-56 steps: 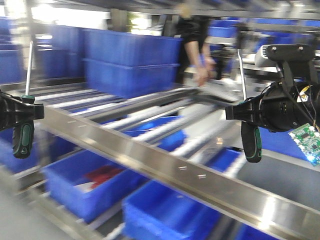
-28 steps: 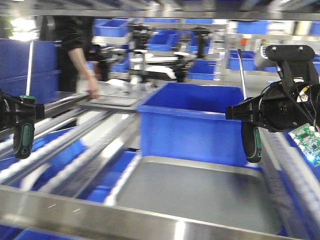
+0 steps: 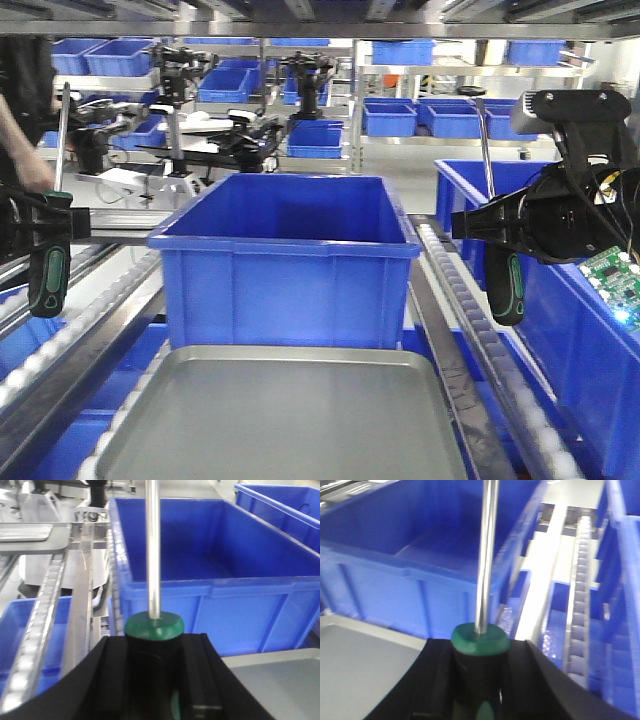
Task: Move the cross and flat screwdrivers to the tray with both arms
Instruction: 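Lower both held screwdrivers toward the grey metal tray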
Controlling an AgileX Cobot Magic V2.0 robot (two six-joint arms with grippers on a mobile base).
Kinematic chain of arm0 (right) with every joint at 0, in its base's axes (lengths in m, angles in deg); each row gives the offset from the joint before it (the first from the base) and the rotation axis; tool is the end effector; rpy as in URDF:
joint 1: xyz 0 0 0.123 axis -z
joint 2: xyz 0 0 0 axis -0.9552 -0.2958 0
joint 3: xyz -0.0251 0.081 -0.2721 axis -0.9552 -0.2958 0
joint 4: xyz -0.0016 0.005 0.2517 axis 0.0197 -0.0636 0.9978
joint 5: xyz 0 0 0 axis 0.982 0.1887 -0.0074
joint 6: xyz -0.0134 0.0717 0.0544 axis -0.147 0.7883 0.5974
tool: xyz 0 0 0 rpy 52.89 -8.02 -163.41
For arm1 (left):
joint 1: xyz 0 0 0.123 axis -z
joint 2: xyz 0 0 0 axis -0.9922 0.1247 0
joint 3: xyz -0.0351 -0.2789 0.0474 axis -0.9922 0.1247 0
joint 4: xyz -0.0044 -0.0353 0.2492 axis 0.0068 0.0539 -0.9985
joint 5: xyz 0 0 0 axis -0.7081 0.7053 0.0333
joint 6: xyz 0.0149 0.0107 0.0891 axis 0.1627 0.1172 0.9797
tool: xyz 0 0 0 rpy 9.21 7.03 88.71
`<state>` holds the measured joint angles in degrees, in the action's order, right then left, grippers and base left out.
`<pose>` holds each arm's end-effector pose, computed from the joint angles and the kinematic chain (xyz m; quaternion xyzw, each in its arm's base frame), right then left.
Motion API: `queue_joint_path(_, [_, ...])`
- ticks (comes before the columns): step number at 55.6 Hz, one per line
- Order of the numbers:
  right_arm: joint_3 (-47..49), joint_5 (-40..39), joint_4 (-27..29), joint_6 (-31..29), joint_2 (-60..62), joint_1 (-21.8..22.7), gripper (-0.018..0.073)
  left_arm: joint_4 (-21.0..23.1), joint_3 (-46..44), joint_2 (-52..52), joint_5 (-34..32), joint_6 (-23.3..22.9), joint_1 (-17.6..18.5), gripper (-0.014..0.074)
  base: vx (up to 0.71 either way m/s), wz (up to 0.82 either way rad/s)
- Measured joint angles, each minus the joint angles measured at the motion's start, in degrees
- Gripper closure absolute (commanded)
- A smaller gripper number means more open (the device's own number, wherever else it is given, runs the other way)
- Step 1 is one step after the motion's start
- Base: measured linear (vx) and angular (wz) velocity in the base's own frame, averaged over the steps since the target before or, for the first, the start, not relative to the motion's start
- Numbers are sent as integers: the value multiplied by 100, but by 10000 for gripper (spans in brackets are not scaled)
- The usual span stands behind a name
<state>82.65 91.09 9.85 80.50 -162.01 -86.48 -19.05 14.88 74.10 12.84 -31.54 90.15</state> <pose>0.3140 0.0796 0.4181 -0.0891 0.8484 0.0897 0.5140 0.2968 -0.0514 0.4135 0.0535 0.8230 -0.1223 0.5522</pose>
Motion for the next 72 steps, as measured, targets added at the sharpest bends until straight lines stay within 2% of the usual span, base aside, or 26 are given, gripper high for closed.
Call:
queue_joint_path(56, [0,-10,5,0,0,0,567,0,0,0,0,0,0,596,1,-3])
queue_joint_path(63, [0,-10,233,0,0,0,567,5,0,0,-11,0,0,596,0,0])
queue_joint_path(72, [0,-113,658,-228,-186,-267,567,481,0,143,-111,0,64,596,0,0])
